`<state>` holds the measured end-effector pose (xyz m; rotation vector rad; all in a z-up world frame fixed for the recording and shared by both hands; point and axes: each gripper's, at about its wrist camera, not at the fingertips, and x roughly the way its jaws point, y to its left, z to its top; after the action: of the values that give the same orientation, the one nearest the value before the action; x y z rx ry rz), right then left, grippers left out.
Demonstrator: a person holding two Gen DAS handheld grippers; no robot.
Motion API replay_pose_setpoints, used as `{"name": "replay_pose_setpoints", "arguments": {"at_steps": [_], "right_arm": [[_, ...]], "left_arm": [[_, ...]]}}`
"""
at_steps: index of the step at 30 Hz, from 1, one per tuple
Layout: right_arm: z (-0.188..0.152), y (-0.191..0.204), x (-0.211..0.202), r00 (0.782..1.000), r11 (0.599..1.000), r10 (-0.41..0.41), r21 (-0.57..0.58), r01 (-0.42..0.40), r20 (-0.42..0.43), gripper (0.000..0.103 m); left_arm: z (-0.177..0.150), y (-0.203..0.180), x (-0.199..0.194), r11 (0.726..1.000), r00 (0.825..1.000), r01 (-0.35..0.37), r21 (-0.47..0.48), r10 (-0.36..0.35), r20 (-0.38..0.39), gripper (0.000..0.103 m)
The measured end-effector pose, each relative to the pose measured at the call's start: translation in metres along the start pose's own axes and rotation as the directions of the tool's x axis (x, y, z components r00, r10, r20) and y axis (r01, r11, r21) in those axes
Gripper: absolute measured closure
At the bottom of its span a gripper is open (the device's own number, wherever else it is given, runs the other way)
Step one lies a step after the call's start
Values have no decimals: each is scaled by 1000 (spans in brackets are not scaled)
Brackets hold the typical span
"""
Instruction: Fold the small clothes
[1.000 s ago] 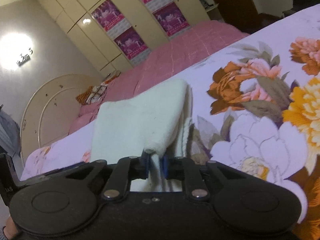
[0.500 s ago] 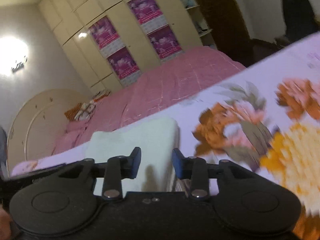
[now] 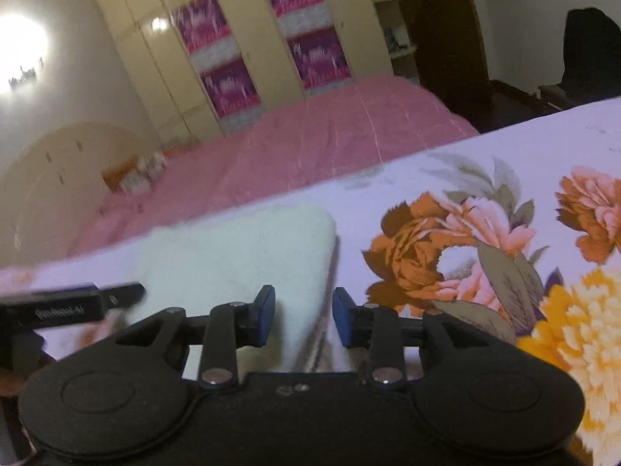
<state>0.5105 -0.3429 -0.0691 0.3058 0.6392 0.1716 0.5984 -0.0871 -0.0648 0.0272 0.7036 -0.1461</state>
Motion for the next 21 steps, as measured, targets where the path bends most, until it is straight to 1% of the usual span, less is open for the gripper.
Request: {"name": "replay_pose_setpoints", "arguments": {"at_steps": [2, 4, 8, 13, 15, 17, 19, 20, 21], "right_arm": [[-4, -2, -13, 1000, 999, 24, 39, -25, 17, 70], [-7, -2, -21, 999, 998, 32, 50, -33, 16, 70], [-19, 1, -41, 999, 998, 43, 40, -43, -9, 69], [-53, 6, -60, 992, 999, 46, -7, -47, -117, 67], [-71, 9, -70, 983, 997, 57, -36, -64, -176, 66], [-83, 11, -76, 976, 994, 52, -84, -72, -211, 64], [-81, 11, -84, 973, 992, 55, -101, -79, -225, 62], [-77, 10, -86, 975, 992, 62, -92, -84, -214, 61], [-69, 8, -90, 980, 993, 78, -77, -93, -182, 61]], "left_arm": [[-2, -2, -8, 1000, 1000, 11, 4, -11, -1, 11], [-9, -4, -19, 1000, 1000, 15, 3, -15, -2, 11], [-45, 0, -42, 999, 999, 43, -21, -44, -22, 11], [-99, 5, -66, 997, 994, 61, -47, -65, -84, 11], [-113, 6, -74, 997, 992, 74, -22, -76, -99, 10], [-114, 9, -80, 997, 993, 71, 13, -69, -98, 11], [-104, 15, -84, 998, 995, 62, 22, -60, -78, 11], [-96, 20, -84, 998, 996, 63, 13, -62, -63, 11], [-88, 24, -81, 997, 996, 77, -6, -77, -53, 11]]}}
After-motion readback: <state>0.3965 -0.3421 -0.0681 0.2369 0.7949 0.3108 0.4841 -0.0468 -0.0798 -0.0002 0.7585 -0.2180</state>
